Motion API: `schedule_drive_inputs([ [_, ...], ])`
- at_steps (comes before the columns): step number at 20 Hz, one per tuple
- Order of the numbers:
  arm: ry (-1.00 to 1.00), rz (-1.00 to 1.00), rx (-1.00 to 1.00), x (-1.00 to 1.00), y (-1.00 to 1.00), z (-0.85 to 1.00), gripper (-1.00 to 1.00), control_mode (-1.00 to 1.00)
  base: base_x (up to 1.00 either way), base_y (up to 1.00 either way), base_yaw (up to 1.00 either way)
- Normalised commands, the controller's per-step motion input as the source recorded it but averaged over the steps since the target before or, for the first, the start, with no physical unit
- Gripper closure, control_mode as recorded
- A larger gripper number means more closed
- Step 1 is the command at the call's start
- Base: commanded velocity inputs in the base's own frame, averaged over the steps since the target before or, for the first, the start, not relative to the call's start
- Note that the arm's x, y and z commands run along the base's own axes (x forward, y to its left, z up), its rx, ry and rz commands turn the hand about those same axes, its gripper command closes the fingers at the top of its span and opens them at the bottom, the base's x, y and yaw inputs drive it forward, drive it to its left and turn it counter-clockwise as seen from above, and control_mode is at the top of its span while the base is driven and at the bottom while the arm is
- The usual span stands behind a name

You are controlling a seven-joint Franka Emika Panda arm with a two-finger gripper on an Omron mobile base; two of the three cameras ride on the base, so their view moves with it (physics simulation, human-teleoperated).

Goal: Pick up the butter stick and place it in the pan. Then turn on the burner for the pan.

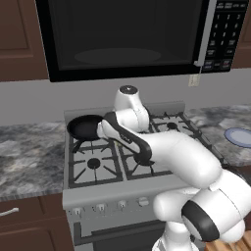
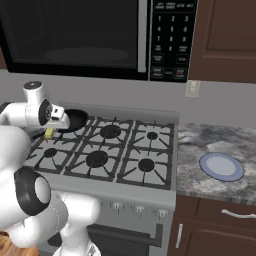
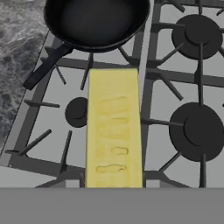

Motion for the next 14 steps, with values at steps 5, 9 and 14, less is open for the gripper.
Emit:
schedule_drive_inputs([
  [5, 0.00, 0.00, 0.00, 0.33, 0.17, -0.19, 1.00, -1.00, 0.00, 0.00, 0.00],
  [9, 0.00, 0.00, 0.00, 0.34, 0.18, -0.36, 1.00, -1.00, 0.00, 0.00, 0.00],
  [14, -0.01, 0.00, 0.00, 0.39, 0.16, -0.07, 1.00, -1.00, 0.00, 0.00, 0.00],
])
